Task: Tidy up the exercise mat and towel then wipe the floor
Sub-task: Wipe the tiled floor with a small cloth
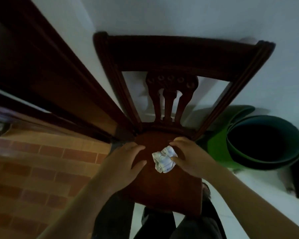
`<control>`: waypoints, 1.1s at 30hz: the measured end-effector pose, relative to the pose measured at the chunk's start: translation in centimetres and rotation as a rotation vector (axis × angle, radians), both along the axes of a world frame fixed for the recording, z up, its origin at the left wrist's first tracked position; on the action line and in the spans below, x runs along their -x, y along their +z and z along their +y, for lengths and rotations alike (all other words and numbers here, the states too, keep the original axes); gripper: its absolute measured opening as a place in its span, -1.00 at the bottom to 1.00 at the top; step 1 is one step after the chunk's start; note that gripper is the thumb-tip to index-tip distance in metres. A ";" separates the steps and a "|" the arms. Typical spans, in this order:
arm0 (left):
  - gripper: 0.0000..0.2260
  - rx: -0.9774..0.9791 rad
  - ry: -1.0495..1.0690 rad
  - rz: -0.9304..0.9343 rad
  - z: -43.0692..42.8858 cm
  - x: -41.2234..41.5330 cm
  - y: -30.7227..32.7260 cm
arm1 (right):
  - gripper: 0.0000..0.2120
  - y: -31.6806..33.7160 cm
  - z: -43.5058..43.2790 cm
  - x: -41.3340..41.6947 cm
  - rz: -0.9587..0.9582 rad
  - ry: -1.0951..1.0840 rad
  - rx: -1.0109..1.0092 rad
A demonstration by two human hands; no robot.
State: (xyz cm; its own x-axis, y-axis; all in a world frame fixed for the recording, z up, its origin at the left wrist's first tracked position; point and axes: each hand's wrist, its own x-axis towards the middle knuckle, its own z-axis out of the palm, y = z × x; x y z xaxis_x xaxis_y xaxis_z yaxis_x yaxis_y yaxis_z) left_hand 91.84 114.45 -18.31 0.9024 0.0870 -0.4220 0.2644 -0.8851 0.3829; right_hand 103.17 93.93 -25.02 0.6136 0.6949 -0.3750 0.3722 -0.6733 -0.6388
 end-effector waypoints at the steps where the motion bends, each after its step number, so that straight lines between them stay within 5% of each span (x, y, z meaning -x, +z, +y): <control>1: -0.55 -0.006 -0.019 -0.004 0.6 -0.6 -1.3 | -0.56 -1.9 0.6 0.5 0.001 -0.037 -0.012; 10: -0.56 0.006 -0.009 0.035 2.7 -2.2 -13.7 | -0.45 -19.6 5.3 3.5 0.056 -0.269 0.175; 14: -0.57 0.043 0.048 0.081 2.5 -0.8 -18.3 | -0.35 -25.8 6.7 4.7 0.065 -0.216 0.390; 20: -0.58 0.064 0.126 0.137 4.0 0.8 -22.4 | -0.33 -31.2 6.3 5.4 -0.073 -0.085 0.405; 24: -0.58 0.053 0.155 0.164 4.4 1.6 -23.0 | -0.47 -32.6 6.0 6.4 -0.209 -0.075 0.382; 33: -0.58 0.053 0.150 0.099 3.0 -0.8 -16.7 | -0.60 -23.1 4.8 5.2 -0.014 -0.340 0.127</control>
State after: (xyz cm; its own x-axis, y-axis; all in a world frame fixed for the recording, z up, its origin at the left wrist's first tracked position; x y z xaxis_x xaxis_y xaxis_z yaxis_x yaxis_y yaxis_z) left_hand 92.67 117.43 -35.06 0.8346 0.1933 -0.5158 0.4310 -0.8123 0.3930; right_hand 97.96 98.76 -48.10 0.8071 0.3990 -0.4352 0.1215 -0.8335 -0.5390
